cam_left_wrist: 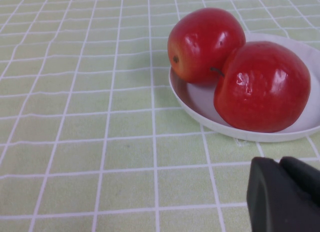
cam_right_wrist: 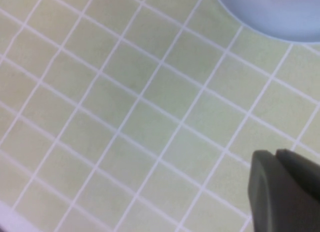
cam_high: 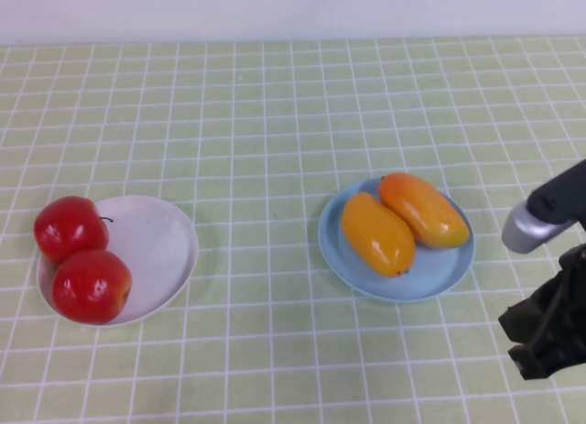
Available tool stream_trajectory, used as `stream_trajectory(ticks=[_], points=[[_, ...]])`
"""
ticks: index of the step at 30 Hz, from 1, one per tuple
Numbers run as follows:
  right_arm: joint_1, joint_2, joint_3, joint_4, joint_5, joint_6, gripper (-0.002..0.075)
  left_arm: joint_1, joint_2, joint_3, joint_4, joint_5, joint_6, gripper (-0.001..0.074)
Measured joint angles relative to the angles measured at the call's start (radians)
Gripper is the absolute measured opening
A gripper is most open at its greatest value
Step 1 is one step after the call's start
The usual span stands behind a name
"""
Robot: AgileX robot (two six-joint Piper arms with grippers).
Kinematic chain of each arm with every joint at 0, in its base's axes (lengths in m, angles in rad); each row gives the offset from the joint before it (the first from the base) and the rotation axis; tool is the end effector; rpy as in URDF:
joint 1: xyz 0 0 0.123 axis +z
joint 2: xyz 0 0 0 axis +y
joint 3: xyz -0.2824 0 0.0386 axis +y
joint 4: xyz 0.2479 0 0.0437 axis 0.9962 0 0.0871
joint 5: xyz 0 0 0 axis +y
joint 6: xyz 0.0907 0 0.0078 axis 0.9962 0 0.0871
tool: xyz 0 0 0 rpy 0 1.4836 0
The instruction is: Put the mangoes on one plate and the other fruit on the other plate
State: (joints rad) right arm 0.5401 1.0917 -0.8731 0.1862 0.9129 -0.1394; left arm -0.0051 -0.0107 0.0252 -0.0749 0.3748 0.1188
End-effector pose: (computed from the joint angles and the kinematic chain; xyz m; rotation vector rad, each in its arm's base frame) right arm 0.1658 0.1150 0.3028 -0.7859 2.5175 0.3719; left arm 0.0526 -0.0028 0.1716 0.0696 1.8705 0.0047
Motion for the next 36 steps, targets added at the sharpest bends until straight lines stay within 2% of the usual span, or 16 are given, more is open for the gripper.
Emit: stream_trajectory(ticks=[8, 17, 20, 24, 36], points=[[-0.023, -0.058, 0.198, -0.007, -0.301, 0.000, -0.0015, 0.000, 0.000, 0.000, 0.000, 0.000, 0.000, 0.0002], [-0.271, -0.358, 0.493, -0.009, -0.584, 0.000, -0.0015, 0.000, 0.000, 0.000, 0.000, 0.000, 0.000, 0.0002], [-0.360, -0.494, 0.572, -0.009, -0.614, 0.000, -0.0015, 0.000, 0.000, 0.000, 0.000, 0.000, 0.000, 0.0002], [-0.430, -0.659, 0.655, -0.011, -0.633, 0.000, -0.0015, 0.000, 0.000, 0.000, 0.000, 0.000, 0.000, 0.0002], [-0.465, -1.043, 0.850, -0.055, -0.731, 0.000, -0.0015, 0.000, 0.000, 0.000, 0.000, 0.000, 0.000, 0.0002]])
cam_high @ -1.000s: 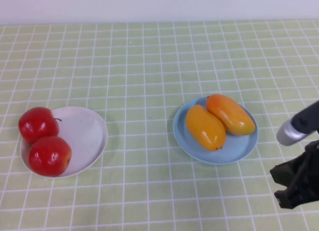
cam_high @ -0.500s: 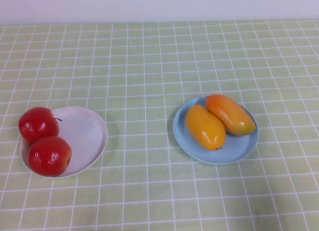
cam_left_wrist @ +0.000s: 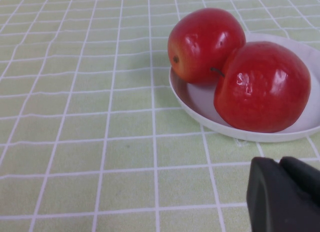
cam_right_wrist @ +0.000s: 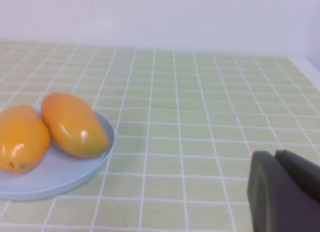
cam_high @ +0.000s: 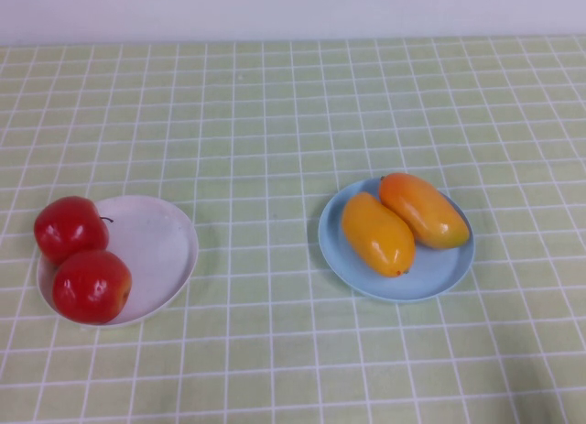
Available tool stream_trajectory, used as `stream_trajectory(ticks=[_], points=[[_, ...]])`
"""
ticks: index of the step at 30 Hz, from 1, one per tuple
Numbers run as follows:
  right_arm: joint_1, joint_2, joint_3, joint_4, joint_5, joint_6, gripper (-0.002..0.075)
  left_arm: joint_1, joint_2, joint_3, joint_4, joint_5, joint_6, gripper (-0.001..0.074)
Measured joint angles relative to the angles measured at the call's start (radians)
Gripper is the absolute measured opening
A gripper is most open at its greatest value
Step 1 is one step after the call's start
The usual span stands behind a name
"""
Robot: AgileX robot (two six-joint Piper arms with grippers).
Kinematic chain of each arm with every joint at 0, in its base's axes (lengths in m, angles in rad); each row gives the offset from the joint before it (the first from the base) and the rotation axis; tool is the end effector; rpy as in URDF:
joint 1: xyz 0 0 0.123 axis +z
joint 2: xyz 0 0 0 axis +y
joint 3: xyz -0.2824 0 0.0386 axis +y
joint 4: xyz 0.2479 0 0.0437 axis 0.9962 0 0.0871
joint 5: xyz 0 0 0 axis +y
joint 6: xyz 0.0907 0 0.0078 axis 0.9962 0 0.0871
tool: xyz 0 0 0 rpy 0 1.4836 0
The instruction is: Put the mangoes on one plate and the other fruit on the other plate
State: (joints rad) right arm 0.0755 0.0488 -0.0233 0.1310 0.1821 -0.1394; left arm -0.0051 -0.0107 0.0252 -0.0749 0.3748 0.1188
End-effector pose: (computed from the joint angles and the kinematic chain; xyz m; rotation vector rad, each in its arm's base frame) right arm 0.0588 0.0066 0.2018 -0.0904 1.6877 0.0687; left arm 0.0526 -0.0028 0.1716 0.0696 1.8705 0.0047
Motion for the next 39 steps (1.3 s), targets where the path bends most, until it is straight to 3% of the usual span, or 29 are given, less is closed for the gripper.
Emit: stream_trajectory(ticks=[12, 26, 39], points=[[-0.004, -0.056, 0.050, -0.015, -0.008, 0.000, -0.0015, 0.000, 0.000, 0.000, 0.000, 0.000, 0.000, 0.0002], [-0.006, -0.056, 0.051, -0.020, 0.156, 0.000, -0.0015, 0.000, 0.000, 0.000, 0.000, 0.000, 0.000, 0.0002], [-0.010, -0.056, 0.053, -0.021, 0.166, 0.000, -0.0015, 0.000, 0.000, 0.000, 0.000, 0.000, 0.000, 0.0002]])
